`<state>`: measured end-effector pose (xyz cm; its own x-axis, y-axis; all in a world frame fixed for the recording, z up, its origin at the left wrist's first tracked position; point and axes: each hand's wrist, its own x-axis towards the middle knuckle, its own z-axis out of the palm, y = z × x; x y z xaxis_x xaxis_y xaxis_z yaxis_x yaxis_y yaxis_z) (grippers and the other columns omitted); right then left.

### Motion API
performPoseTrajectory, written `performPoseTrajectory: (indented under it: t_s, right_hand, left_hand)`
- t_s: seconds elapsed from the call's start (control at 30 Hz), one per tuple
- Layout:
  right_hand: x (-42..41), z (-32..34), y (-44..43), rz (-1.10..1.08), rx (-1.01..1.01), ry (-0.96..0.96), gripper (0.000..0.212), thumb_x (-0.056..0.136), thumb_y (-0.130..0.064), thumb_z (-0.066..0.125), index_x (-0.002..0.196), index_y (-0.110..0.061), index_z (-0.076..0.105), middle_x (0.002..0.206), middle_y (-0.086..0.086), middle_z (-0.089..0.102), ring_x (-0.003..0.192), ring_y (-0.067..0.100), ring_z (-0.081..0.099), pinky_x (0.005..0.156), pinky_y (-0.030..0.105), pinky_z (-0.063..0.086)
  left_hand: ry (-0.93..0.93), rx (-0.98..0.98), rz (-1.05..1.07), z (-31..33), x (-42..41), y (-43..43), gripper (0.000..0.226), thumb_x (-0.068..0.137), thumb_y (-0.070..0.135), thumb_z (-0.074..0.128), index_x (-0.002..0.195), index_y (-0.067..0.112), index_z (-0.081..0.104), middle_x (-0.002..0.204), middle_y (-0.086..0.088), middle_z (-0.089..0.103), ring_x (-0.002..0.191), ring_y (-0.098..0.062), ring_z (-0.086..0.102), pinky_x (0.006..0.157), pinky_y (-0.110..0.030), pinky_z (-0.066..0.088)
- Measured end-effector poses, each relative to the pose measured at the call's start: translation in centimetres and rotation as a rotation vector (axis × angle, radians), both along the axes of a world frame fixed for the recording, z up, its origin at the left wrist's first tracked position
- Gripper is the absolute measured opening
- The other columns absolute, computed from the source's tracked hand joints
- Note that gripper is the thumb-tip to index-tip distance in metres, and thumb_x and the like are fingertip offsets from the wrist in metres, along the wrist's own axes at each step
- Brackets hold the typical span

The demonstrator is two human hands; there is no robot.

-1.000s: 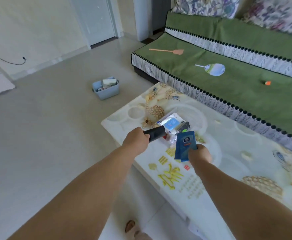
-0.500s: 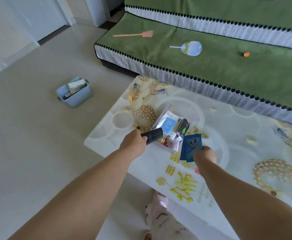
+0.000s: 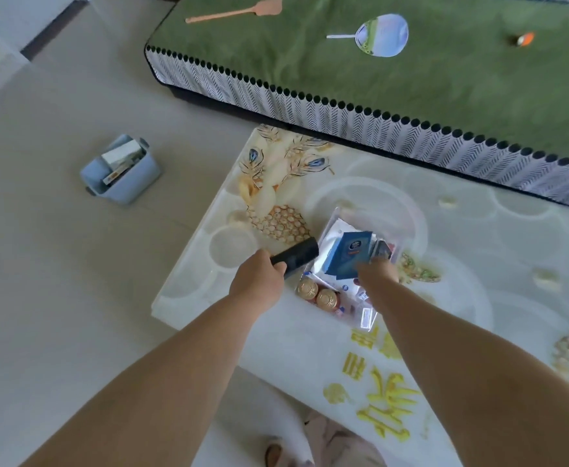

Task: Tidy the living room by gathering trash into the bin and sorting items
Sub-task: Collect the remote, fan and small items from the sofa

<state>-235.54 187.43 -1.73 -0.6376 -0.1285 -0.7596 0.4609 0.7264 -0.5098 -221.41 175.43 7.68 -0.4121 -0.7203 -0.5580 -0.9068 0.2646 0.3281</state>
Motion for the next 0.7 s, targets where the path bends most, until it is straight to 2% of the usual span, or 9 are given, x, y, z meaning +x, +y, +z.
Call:
performPoseTrajectory:
  t_s: [0.1,0.17,0.23,0.33,0.4,0.5,0.6,0.63,0.7]
  right_hand:
    - [-0.4,-1.0,0.3,0.108,0.075,-0.106,0.014,0.090,-0.012,0.051,0.103,-0.008,0.054,0.094,0.012,0.056,0.061,0.019,0.048,0.050,0.025,0.038]
    - [-0.4,-1.9,1.4,0.145,0.095,-0.127,0.015,0.089,-0.005,0.048,0.100,-0.006,0.059,0.095,0.014,0.060,0.072,0.024,0.058,0.057,0.026,0.041]
    - [0.0,-1.9,2.7,0.107,0.047,-0.169,0.020,0.092,-0.007,0.047,0.106,-0.005,0.061,0.095,0.011,0.062,0.080,0.022,0.060,0.062,0.027,0.042]
    - [0.7,-1.1,4.8,-0.023,-0.023,-0.250,0.013,0.095,-0.009,0.047,0.098,-0.010,0.059,0.082,0.005,0.060,0.061,0.013,0.056,0.055,0.021,0.034]
    - [1.2,-1.2,5.9,-0.052,-0.055,-0.239,0.013,0.096,-0.009,0.047,0.095,-0.014,0.059,0.084,0.006,0.061,0.059,0.011,0.055,0.054,0.020,0.032]
    - [1.9,-1.7,7.0,-0.108,-0.074,-0.224,0.015,0.097,-0.009,0.046,0.098,-0.016,0.059,0.091,0.008,0.063,0.060,0.011,0.055,0.053,0.019,0.034]
    - [2.4,-2.3,7.5,-0.137,-0.095,-0.246,0.019,0.096,-0.007,0.047,0.086,-0.018,0.058,0.090,0.008,0.062,0.062,0.012,0.055,0.054,0.021,0.035]
    - [2.5,-2.5,7.4,-0.147,-0.106,-0.253,0.020,0.096,-0.007,0.047,0.084,-0.018,0.058,0.091,0.008,0.062,0.064,0.013,0.056,0.054,0.021,0.035]
    - [2.7,-2.7,7.4,-0.144,-0.111,-0.260,0.014,0.096,-0.007,0.047,0.093,-0.015,0.058,0.093,0.009,0.063,0.069,0.016,0.057,0.054,0.020,0.036]
  left_hand:
    - [-0.019,0.058,-0.004,-1.2,-0.9,-0.4,0.029,0.095,0.025,0.047,0.112,0.002,0.053,0.111,-0.017,0.060,0.102,-0.035,0.058,0.085,-0.041,0.048]
    - [-0.018,0.110,-0.020,-2.2,-1.6,-0.2,0.029,0.093,0.027,0.049,0.109,0.004,0.054,0.108,-0.017,0.063,0.100,-0.035,0.061,0.089,-0.043,0.051]
    - [-0.008,0.153,-0.038,-3.1,-2.1,0.3,0.028,0.092,0.031,0.049,0.107,0.007,0.056,0.106,-0.014,0.065,0.095,-0.033,0.065,0.089,-0.045,0.053]
    - [-0.017,0.130,-0.134,-4.0,-2.9,1.3,0.027,0.094,0.030,0.049,0.112,0.012,0.058,0.106,-0.013,0.067,0.096,-0.032,0.066,0.088,-0.040,0.053]
    - [-0.035,0.001,-0.243,-4.6,-3.8,1.7,0.026,0.097,0.027,0.047,0.117,0.014,0.057,0.109,-0.010,0.066,0.101,-0.030,0.062,0.081,-0.033,0.049]
    - [-0.045,-0.240,-0.366,-5.6,-5.8,2.0,0.025,0.099,0.024,0.045,0.122,0.019,0.055,0.108,-0.006,0.066,0.100,-0.028,0.061,0.071,-0.033,0.042]
    - [-0.101,-0.449,-0.523,-7.3,-7.6,1.7,0.038,0.099,0.017,0.045,0.137,0.020,0.045,0.105,-0.006,0.067,0.093,-0.024,0.063,0.064,-0.033,0.045]
    - [-0.115,-0.501,-0.574,-7.9,-8.0,1.5,0.043,0.099,0.015,0.044,0.142,0.021,0.040,0.108,-0.007,0.065,0.093,-0.024,0.062,0.063,-0.033,0.045]
    - [-0.156,-0.535,-0.689,-9.3,-8.3,1.7,0.051,0.098,0.012,0.043,0.146,0.021,0.031,0.125,-0.007,0.056,0.103,-0.025,0.057,0.065,-0.034,0.044]
